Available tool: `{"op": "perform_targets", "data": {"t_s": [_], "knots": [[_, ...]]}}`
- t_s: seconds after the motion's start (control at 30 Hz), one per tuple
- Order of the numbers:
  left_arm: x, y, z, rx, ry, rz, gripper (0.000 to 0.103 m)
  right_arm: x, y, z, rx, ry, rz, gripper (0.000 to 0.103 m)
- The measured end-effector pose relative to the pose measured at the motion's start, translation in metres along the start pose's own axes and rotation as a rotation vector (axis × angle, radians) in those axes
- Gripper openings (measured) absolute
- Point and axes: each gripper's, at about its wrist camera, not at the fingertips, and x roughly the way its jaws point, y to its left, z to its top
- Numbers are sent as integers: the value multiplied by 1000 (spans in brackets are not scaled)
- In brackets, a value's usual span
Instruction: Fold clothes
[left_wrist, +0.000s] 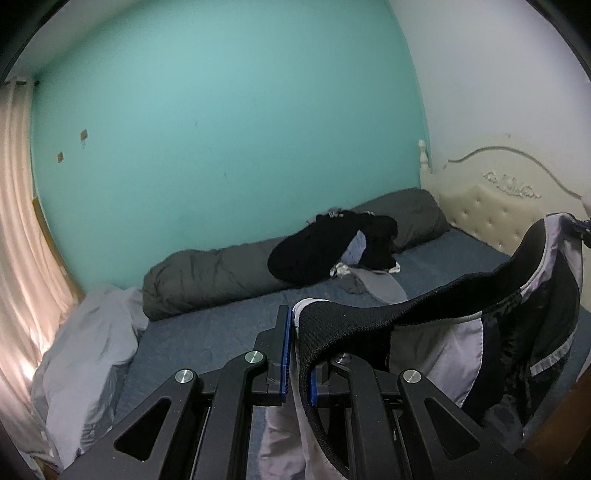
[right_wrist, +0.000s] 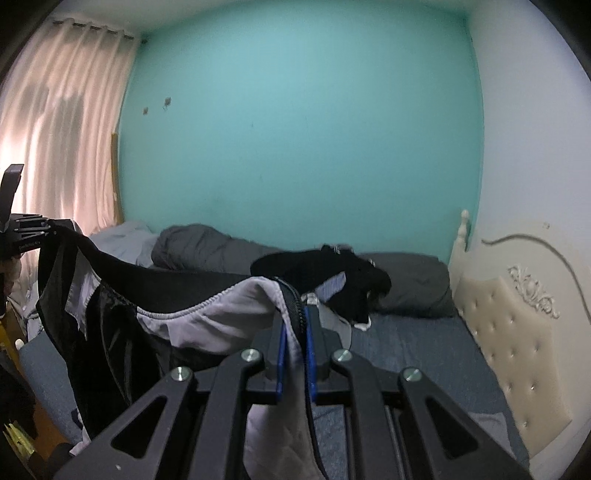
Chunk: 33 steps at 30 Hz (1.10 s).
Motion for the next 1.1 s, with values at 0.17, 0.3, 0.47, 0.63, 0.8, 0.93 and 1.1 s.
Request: {"op": "perform_targets", "data": {"t_s": [0.17,0.3,0.47,0.63,0.8,0.93,1.1], "knots": [[69,5,-2,-12,42,-15,8,69,-13,-9,18,64,-3,8],[145,9,-6,-28,92,-30,8,138,-25,-19,31,120,-7,8],[246,15,-19,-73,168,-52,8,226,-39,-34,48,179,-13,8],[322,22,-33,-115,219,-47,8,303,-51,-44,68,223,-19,8],[380,26,-40,-120,252,-28,8,359,-56,-44,56,248,-32,8],[422,30,-47,-117,280,-18,8,403,-64,-50,45,272,-50,8],[470,29,-58,-105,311,-2,8,446,-68,-65,51,300,-70,8]]}}
